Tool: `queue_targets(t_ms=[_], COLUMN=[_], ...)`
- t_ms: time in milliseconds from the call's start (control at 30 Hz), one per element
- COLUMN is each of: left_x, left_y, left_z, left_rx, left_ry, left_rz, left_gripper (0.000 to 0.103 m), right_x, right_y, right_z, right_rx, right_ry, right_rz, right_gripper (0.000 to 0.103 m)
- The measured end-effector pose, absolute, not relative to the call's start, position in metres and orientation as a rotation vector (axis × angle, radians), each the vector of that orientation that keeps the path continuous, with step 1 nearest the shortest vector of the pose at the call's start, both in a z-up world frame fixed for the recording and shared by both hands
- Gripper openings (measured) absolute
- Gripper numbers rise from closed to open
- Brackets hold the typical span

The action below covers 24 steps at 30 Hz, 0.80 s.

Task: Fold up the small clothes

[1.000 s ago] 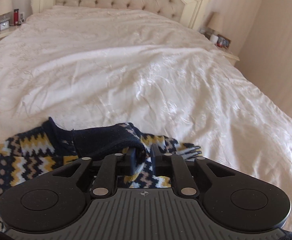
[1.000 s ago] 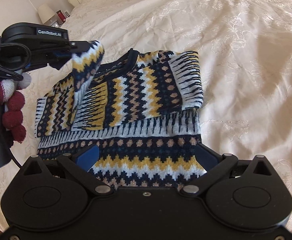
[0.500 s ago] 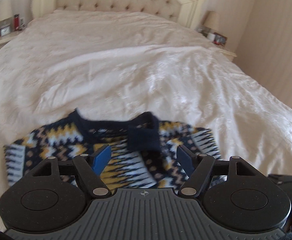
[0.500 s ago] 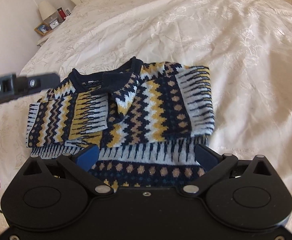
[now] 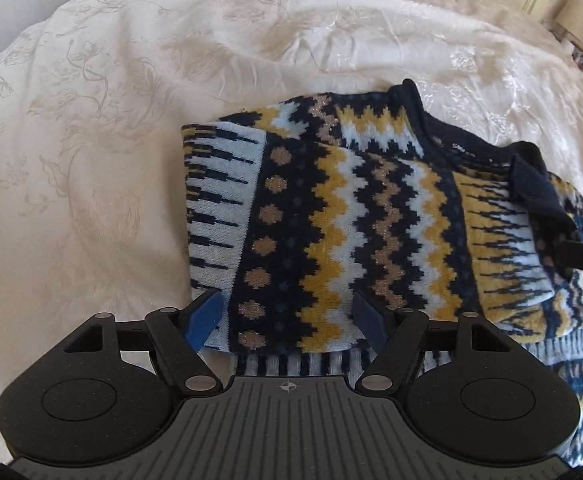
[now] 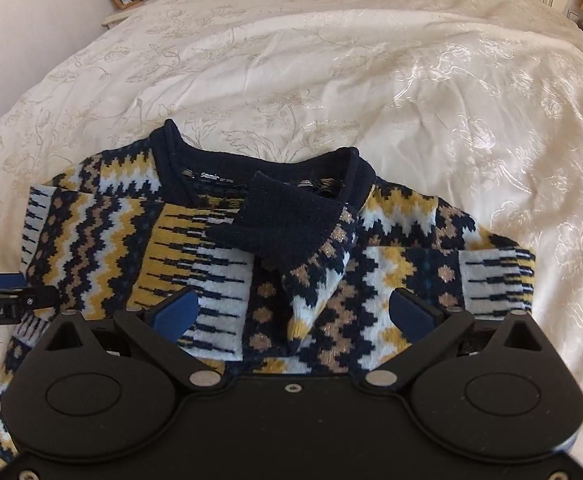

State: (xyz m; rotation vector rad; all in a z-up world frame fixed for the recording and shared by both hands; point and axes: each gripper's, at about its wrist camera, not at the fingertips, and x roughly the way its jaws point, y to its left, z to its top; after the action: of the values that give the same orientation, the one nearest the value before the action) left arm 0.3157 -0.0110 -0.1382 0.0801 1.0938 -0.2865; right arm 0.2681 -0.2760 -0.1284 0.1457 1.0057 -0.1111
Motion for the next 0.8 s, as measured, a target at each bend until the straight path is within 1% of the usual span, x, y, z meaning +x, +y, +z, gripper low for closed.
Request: queue_targets(t_ms=[33,67,100,133,233,433,667,733,800], left_x=[0.317,0.317,0.317,0.318,0.317,0.316,0.317,0.316,0.315], left_y=[-0.013,-0.013,-0.013,-0.013,-0.012,-0.01,-0.012,-0.012,-0.012], left_z=[-0.139,-0.139,-0.14,-0.141,-0.141,-0.14,-0.14,-0.14,-0.139], left_rx=[0.084,0.082,0.074,0.063,0.055,0.046,0.048,0.05,0.058], left_ry=[1.095,1.097,1.098,1.099,1.098,1.097,1.099,1.098,1.093], left_rz=[-0.287,-0.286,-0.285,-0.286,-0.285,-0.292,-0.288,-0.292,-0.298], left_gripper=[0.073,0.073,0.076,0.078,0.078,0.078,0.078,0.078,0.078], right_x=[0.272,0.276,0.277,0.276,0.263,0.236,0.239,0.239,0.237], right_y=[-0.278,-0.281,-0.285,-0.292,-0.318,-0.351,-0.364,-0.368,-0.372], right_z=[-0.132,-0.135,-0.136,-0.137,-0.136,-0.14,-0.147,-0.15,-0.15], right_rx=[0.137,0.127,0.118,0.13,0.246,0.374,0.506,0.546,0.583], right_ry=[1.015,1.025,1.033,1.033,1.026,1.021,0.976,0.962,0.948], right_rz=[-0.121,-0.143,-0.178,-0.209,-0.259,-0.338,-0.257,-0.255,-0.267], right_gripper=[0.093,0.076,0.063,0.06,0.059,0.059,0.061,0.06,0.052])
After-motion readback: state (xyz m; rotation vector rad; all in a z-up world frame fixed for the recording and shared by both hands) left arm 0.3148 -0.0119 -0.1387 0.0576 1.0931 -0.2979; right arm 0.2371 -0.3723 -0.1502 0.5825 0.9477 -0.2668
